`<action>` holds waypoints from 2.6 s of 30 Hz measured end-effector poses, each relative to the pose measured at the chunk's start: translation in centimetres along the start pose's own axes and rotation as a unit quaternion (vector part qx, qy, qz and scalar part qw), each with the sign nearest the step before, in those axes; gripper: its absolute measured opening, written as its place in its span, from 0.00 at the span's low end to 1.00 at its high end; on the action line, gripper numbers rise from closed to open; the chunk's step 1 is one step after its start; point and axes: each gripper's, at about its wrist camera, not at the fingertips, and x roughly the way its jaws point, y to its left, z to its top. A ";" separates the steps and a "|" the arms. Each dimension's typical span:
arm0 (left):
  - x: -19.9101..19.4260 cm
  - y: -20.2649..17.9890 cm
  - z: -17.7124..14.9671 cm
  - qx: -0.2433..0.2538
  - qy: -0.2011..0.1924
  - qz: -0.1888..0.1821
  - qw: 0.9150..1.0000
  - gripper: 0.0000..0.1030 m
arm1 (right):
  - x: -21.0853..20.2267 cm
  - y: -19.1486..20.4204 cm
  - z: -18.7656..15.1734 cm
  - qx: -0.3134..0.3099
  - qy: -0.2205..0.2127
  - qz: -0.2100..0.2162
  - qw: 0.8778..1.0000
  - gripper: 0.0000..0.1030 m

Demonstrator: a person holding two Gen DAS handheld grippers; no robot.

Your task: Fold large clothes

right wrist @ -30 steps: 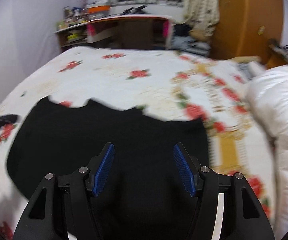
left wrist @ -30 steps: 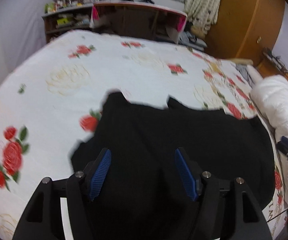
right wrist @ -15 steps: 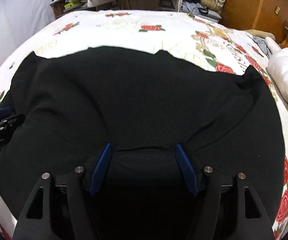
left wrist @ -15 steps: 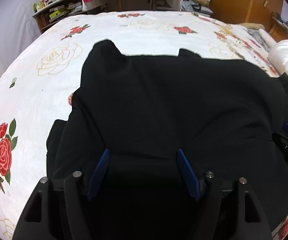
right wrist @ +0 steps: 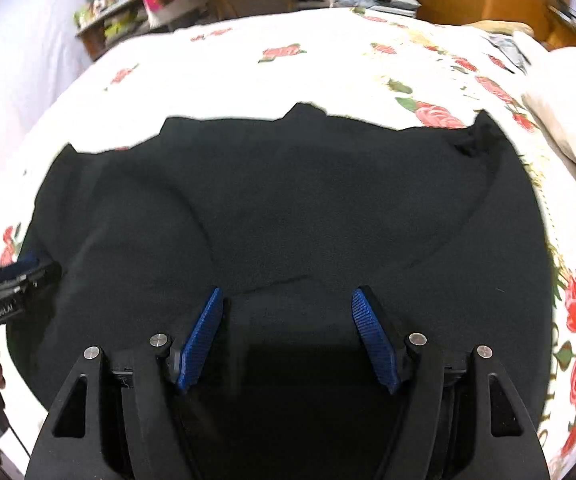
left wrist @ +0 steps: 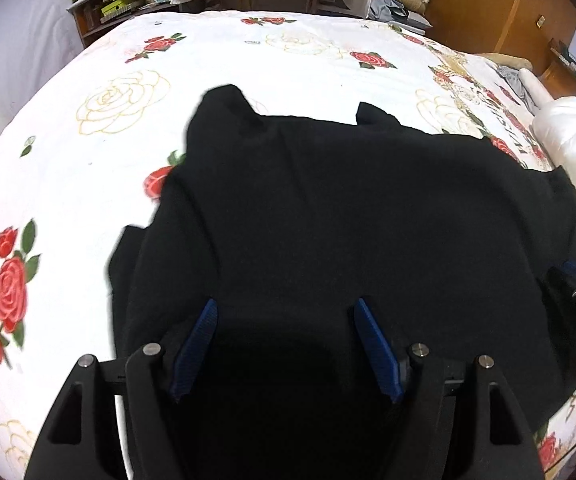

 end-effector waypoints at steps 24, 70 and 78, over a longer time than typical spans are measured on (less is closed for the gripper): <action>0.0 10.2 -5.9 -0.056 0.054 -0.114 0.990 0.93 | -4.9 -15.6 -7.7 0.098 -0.005 0.080 0.992 0.77; 4.7 6.9 -3.9 -0.027 0.142 -0.127 0.981 0.69 | 3.0 -17.4 -6.7 0.125 0.098 0.244 0.957 0.76; 4.5 9.5 -3.1 -0.054 0.139 -0.158 0.976 0.57 | 1.6 -16.4 -6.7 0.107 0.086 0.229 0.964 0.61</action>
